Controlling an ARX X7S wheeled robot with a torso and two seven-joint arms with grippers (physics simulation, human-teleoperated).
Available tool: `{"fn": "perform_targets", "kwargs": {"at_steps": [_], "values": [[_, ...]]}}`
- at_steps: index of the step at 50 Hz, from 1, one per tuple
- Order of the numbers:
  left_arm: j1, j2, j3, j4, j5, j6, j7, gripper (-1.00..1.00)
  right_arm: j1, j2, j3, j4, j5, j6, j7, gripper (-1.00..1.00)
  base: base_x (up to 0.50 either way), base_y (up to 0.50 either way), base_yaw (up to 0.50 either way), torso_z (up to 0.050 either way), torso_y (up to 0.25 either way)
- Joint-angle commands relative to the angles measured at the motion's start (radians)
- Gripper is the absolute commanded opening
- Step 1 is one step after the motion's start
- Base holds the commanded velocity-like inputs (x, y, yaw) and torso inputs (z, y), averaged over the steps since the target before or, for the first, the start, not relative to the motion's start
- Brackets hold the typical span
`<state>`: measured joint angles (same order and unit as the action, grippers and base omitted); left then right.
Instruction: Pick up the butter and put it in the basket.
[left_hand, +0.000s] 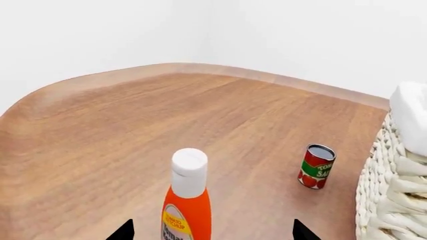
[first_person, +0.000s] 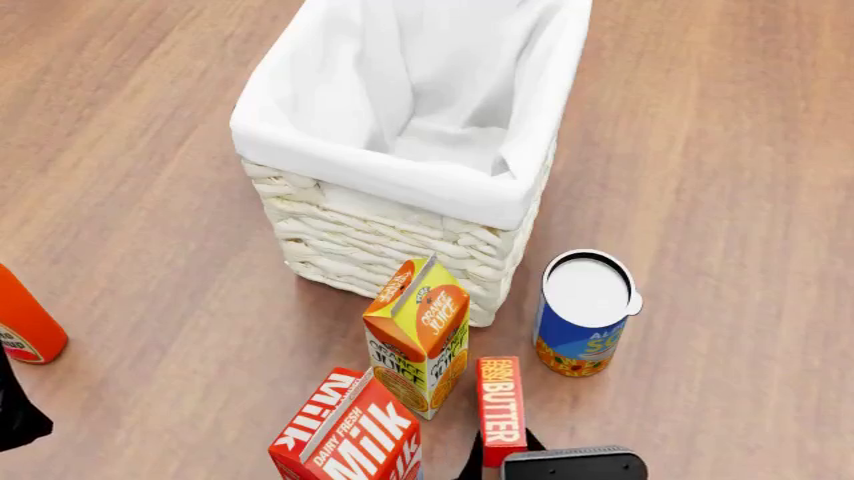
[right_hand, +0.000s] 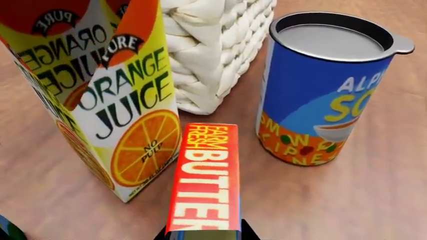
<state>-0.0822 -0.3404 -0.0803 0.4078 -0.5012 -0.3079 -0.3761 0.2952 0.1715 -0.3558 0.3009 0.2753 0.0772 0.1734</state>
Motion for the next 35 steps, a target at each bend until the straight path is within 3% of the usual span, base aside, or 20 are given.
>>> {"fn": "perform_targets", "kwargs": {"at_steps": [1,16,35], "values": [[-0.002,-0.003,0.001,-0.003,-0.003,0.000,-0.003,1.00,-0.035,0.023,-0.012,-0.158,-0.039,0.037,0.043,-1.00,0.00,0.00,0.00,0.000,0.000],[-0.007,0.001,0.014,-0.014,0.005,0.007,-0.010,1.00,-0.186,0.148,-0.046,-0.813,-0.106,0.348,0.199,-1.00,0.00,0.00,0.00,0.000,0.000],[-0.021,0.000,0.021,-0.032,0.006,0.015,-0.011,1.00,-0.178,0.205,-0.087,-1.235,-0.199,0.676,0.294,-1.00,0.00,0.00,0.00,0.000,0.001]]}}
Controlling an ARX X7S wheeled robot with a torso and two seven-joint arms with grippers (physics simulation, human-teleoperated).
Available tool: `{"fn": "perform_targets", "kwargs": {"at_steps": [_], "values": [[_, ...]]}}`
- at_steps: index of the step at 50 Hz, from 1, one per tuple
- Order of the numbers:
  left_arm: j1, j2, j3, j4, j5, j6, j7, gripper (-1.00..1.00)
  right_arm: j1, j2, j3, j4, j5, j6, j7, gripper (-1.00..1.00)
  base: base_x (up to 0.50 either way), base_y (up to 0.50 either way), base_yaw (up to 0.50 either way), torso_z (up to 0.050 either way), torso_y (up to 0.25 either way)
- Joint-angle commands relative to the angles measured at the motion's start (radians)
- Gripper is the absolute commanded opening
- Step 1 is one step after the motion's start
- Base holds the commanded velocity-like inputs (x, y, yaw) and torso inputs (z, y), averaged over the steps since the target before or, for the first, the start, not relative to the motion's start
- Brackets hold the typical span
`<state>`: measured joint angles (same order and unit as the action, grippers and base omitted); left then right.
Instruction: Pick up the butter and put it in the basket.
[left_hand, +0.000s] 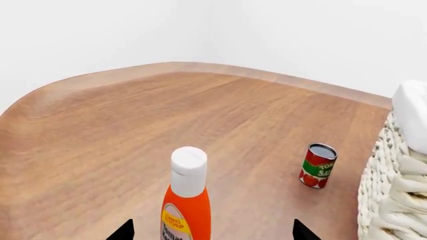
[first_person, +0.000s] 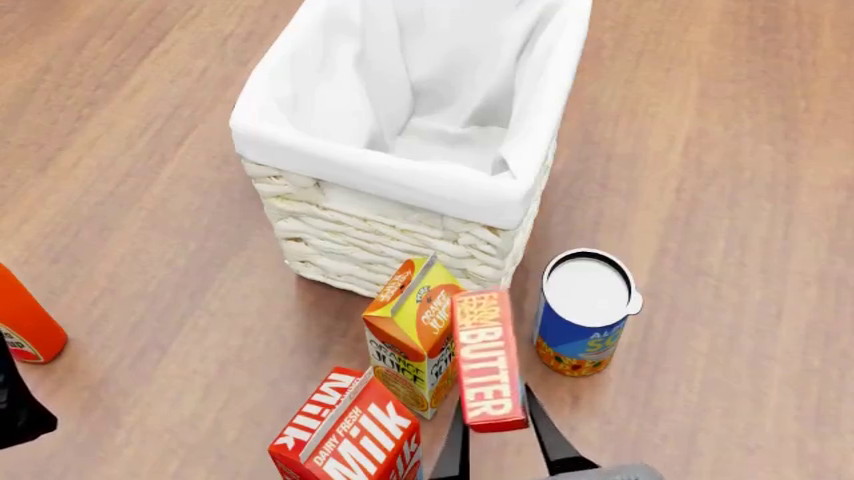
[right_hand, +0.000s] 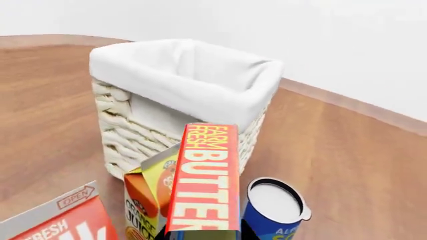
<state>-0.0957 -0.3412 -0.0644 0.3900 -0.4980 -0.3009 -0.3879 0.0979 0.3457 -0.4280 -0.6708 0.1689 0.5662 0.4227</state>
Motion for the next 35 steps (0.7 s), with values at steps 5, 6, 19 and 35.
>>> {"fn": "perform_targets", "kwargs": {"at_steps": [5,6,19,35], "values": [[-0.012,0.001,0.007,-0.023,0.004,0.012,0.002,1.00,0.070,0.040,-0.022,-0.375,-0.100,0.326,0.058,-1.00,0.00,0.00,0.00,0.000,0.000],[-0.013,0.001,0.007,-0.024,0.004,0.012,0.002,1.00,0.080,0.053,-0.026,-0.376,-0.084,0.329,0.075,-1.00,0.00,0.00,0.00,0.000,0.010],[-0.017,-0.001,0.013,-0.026,0.003,0.012,-0.003,1.00,1.138,0.632,-1.022,-0.376,0.834,-0.122,1.130,-1.00,0.00,0.00,0.00,0.000,0.001],[-0.023,0.004,0.026,-0.042,0.013,0.023,-0.007,1.00,1.907,0.759,-1.679,-0.376,1.032,-0.408,1.148,-1.00,0.00,0.00,0.00,0.001,0.001]]}}
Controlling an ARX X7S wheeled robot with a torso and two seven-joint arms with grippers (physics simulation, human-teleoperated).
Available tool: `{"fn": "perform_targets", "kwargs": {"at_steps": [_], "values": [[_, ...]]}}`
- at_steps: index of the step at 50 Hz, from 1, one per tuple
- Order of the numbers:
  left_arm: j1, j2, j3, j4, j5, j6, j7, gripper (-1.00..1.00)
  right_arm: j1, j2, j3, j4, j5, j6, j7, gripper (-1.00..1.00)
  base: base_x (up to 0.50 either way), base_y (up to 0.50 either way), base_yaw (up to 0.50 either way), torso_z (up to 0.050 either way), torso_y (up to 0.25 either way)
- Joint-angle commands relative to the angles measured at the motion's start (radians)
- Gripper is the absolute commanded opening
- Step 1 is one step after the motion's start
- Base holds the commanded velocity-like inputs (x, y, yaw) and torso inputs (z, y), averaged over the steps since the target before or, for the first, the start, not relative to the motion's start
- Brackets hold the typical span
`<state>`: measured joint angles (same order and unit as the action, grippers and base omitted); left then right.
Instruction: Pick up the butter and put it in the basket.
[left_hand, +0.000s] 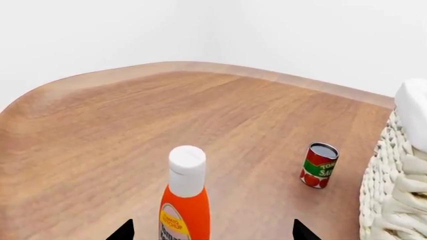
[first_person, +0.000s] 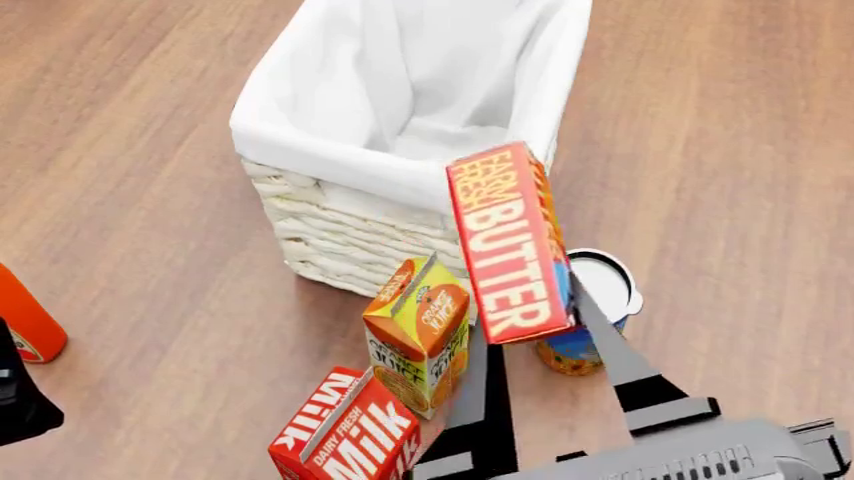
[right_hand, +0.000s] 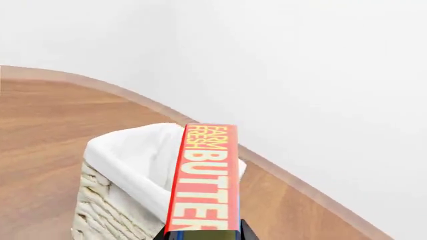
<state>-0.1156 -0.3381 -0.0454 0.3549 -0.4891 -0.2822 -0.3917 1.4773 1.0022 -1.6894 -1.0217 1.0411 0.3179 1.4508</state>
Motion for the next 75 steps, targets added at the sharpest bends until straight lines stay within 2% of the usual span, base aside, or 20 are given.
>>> {"fn": "perform_targets", "kwargs": {"at_steps": [1,7,11,13,18,22,26,35,45,54,66,75], "values": [[-0.002,0.001,0.007,-0.005,0.004,0.004,-0.004,1.00,0.556,0.101,-0.442,-0.025,0.168,-0.168,0.120,-1.00,0.00,0.00,0.00,0.000,0.000],[-0.003,-0.001,0.005,-0.004,0.000,0.003,-0.007,1.00,0.721,0.091,-0.596,-0.025,0.203,-0.223,0.120,-1.00,0.00,0.00,0.00,0.000,0.002],[0.000,-0.005,0.003,0.008,-0.004,-0.003,-0.011,1.00,0.852,0.086,-0.751,-0.025,0.202,-0.287,0.119,-1.00,0.00,0.00,0.00,0.000,0.000],[0.000,-0.003,0.006,-0.001,0.000,0.005,-0.009,1.00,0.877,0.091,-0.770,-0.025,0.212,-0.291,0.119,-1.00,0.00,0.00,0.00,0.000,0.005],[0.004,-0.002,0.009,-0.008,0.005,0.015,-0.006,1.00,0.877,0.166,-0.687,-0.025,0.270,-0.217,0.071,-1.00,0.00,0.00,0.00,0.000,0.000],[0.000,-0.006,0.007,-0.002,-0.001,0.006,-0.011,1.00,0.876,0.250,-0.519,-0.025,0.388,-0.092,0.003,-1.00,0.00,0.00,0.00,0.000,0.003],[0.004,-0.005,0.009,-0.006,0.002,0.014,-0.009,1.00,0.868,0.322,-0.408,-0.024,0.459,-0.013,-0.047,-1.00,0.00,0.00,0.00,0.003,0.000],[-0.001,-0.008,0.009,-0.003,-0.002,0.008,-0.015,1.00,0.852,0.380,-0.277,0.043,0.538,0.057,-0.149,-1.00,0.00,0.00,0.00,0.000,0.001],[-0.005,-0.010,0.011,-0.008,-0.002,0.011,-0.017,1.00,0.847,0.335,-0.172,0.174,0.635,0.124,-0.232,-1.00,0.00,0.00,0.00,0.001,0.001],[-0.008,-0.006,0.016,-0.031,0.003,0.027,-0.012,1.00,0.807,0.295,-0.136,0.307,0.655,0.115,-0.320,-1.00,0.00,0.00,0.00,0.000,0.001],[-0.015,-0.009,0.019,-0.026,-0.002,0.017,-0.019,1.00,0.718,0.232,-0.101,0.497,0.700,-0.033,-0.496,-1.00,0.00,0.00,0.00,0.001,0.001],[-0.014,-0.013,0.014,-0.018,-0.011,0.012,-0.026,1.00,0.683,0.182,-0.075,0.597,0.733,-0.099,-0.548,-1.00,0.00,0.00,0.00,0.000,0.002]]}}
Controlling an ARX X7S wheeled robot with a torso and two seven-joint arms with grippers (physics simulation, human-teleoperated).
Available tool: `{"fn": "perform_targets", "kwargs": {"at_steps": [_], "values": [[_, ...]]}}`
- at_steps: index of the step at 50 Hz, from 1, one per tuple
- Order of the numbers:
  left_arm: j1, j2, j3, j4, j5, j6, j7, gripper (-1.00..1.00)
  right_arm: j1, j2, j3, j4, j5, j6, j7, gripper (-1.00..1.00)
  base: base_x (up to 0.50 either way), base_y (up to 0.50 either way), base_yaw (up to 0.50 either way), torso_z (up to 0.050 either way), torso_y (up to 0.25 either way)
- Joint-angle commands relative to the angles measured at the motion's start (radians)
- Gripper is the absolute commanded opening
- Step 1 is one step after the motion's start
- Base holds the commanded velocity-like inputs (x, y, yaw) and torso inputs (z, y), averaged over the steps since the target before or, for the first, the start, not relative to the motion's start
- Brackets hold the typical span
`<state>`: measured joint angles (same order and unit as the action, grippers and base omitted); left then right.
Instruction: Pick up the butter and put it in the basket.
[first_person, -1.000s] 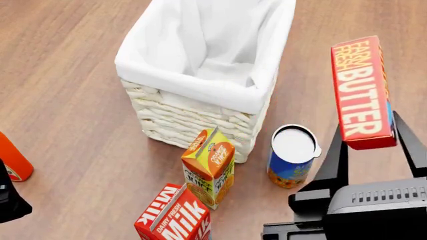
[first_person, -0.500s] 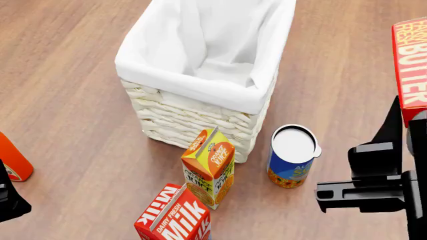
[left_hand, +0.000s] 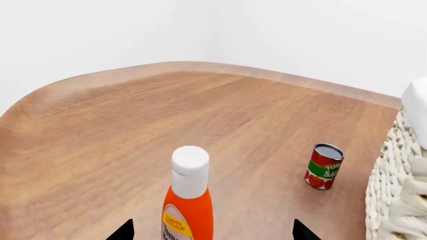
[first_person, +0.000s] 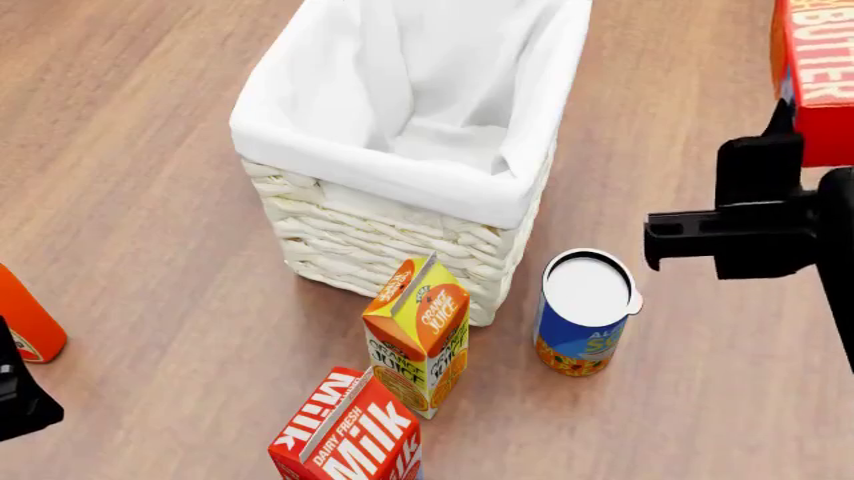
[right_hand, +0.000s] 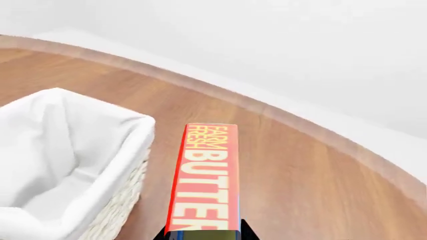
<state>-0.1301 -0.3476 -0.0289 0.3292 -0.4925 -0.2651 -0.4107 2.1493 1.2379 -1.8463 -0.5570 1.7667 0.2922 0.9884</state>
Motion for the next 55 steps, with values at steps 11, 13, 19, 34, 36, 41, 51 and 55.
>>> {"fn": "perform_targets", "kwargs": {"at_steps": [11,13,19,34,36,41,51,55], "values": [[0.001,-0.004,-0.002,0.008,-0.011,-0.002,-0.010,1.00,0.022,-0.135,0.090,0.288,0.079,-0.018,-0.099,-1.00,0.00,0.00,0.00,0.000,0.001],[0.006,-0.007,-0.006,0.022,-0.017,-0.009,-0.015,1.00,0.034,-0.152,0.090,0.317,0.097,0.009,-0.095,-1.00,0.00,0.00,0.00,0.005,0.005],[0.010,-0.007,-0.006,0.024,-0.019,-0.005,-0.016,1.00,0.041,-0.214,0.091,0.398,0.129,0.050,-0.105,-1.00,0.00,0.00,0.00,0.000,0.000],[0.012,-0.012,-0.014,0.039,-0.034,-0.015,-0.028,1.00,0.016,-0.403,0.080,0.619,0.187,0.135,-0.209,-1.00,0.00,0.00,0.00,0.001,0.002],[0.007,-0.013,-0.016,0.035,-0.036,-0.016,-0.029,1.00,0.021,-0.437,0.080,0.663,0.191,0.153,-0.232,-1.00,0.00,0.00,0.00,0.000,0.000],[0.007,-0.012,-0.015,0.035,-0.037,-0.015,-0.031,1.00,0.016,-0.522,0.075,0.758,0.192,0.188,-0.301,-1.00,0.00,0.00,0.00,0.000,0.002],[0.001,-0.013,-0.015,0.029,-0.040,-0.014,-0.032,1.00,-0.024,-0.668,0.062,0.941,0.164,0.216,-0.462,-1.00,0.00,0.00,0.00,0.000,0.001],[0.000,-0.013,-0.016,0.026,-0.043,-0.012,-0.032,1.00,-0.037,-0.714,0.062,0.996,0.151,0.215,-0.519,-1.00,0.00,0.00,0.00,0.000,0.003]]}}
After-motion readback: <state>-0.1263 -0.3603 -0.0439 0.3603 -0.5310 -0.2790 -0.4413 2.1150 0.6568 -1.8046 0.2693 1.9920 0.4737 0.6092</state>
